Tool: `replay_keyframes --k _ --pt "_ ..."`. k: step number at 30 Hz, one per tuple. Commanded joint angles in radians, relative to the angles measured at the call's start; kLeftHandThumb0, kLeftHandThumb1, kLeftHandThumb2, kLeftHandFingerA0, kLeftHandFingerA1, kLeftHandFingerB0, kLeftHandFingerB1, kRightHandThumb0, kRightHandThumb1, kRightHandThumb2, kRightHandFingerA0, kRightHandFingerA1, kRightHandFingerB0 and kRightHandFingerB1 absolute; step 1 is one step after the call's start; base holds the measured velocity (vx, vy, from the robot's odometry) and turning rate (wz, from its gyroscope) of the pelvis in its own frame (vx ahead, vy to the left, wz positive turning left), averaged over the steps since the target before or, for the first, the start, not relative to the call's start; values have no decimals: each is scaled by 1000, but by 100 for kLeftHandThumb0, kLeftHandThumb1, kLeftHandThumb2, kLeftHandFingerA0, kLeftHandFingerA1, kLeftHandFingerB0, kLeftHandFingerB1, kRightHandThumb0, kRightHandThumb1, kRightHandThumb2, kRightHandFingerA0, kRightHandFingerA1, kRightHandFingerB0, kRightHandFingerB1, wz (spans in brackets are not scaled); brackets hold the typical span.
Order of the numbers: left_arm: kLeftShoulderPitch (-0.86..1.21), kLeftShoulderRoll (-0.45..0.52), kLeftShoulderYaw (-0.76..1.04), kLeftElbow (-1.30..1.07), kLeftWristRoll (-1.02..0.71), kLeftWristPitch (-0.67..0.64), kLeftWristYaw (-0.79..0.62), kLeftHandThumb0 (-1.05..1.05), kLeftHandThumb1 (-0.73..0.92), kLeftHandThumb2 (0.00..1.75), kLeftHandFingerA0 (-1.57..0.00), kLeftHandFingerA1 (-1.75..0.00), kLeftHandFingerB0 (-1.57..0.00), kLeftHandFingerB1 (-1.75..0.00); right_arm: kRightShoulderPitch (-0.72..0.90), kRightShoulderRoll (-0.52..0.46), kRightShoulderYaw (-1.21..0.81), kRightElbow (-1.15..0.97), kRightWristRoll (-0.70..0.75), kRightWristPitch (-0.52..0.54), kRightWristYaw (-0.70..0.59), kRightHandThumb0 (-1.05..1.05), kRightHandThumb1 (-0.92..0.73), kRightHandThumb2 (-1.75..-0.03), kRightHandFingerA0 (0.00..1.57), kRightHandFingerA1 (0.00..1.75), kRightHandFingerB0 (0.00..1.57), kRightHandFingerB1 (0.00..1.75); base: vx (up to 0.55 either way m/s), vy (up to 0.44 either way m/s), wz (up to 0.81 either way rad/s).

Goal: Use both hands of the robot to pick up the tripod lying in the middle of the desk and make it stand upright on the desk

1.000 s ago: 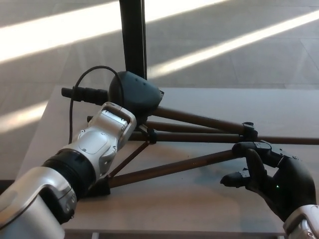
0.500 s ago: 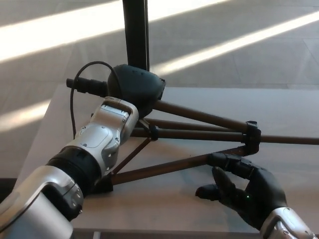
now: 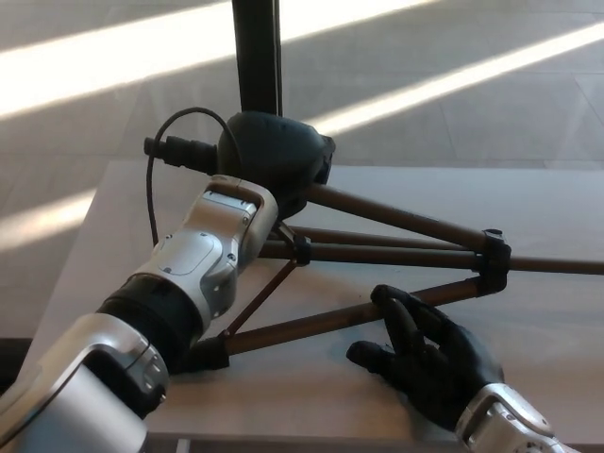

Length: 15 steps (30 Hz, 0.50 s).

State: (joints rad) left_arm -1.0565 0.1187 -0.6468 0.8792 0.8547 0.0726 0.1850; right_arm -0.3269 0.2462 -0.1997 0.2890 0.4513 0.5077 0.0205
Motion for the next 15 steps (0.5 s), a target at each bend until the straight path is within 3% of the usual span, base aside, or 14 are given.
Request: replay_keyframes --k 1,3,5,8,9,12,13,14,15 --pt "-13 15 33 -5 -23 -31 7 -25 72 72 -84 -161 -75 -124 30 25 -31 27 16 43 -67 -105 -32 -58 57 128 65 106 0 0 0" --pt "-13 15 35 -11 -18 -25 6 -26 73 75 -85 -157 -79 -118 32 26 -29 28 18 41 -65 -105 -34 -57 55 128 63 106 0 0 0" --pt "-10 20 45 -20 -19 -50 49 -25 67 74 -86 -173 -73 -145 33 28 -28 22 19 43 -76 -105 -32 -58 61 126 71 102 0 0 0" --pt "-13 20 55 -16 -19 -58 63 -24 65 76 -86 -175 -69 -154 36 28 -29 18 26 45 -77 -105 -32 -57 61 125 74 101 0 0 0" --pt "-28 23 49 -6 -9 -47 36 -16 65 69 -81 -175 -61 -162 37 25 -23 18 22 43 -74 -105 -32 -57 64 125 76 100 0 0 0" --pt "-62 54 56 2 -10 -85 36 -17 55 74 -82 -175 -66 -161 50 18 -2 17 5 47 -76 -105 -35 -59 68 123 79 95 0 0 0" --pt "-77 64 52 11 -4 -97 38 -19 54 77 -83 -175 -68 -153 58 17 2 16 7 48 -70 -105 -36 -58 68 122 79 95 0 0 0" --pt "-88 71 51 17 -1 -103 39 -14 57 78 -101 -172 -68 -137 63 12 13 17 -3 46 -66 -105 -37 -59 70 122 79 96 0 0 0" --pt "-105 78 45 29 6 -106 41 -22 62 71 -86 -171 -75 -136 69 7 22 19 -10 47 -62 -105 -37 -59 70 122 80 95 0 0 0"
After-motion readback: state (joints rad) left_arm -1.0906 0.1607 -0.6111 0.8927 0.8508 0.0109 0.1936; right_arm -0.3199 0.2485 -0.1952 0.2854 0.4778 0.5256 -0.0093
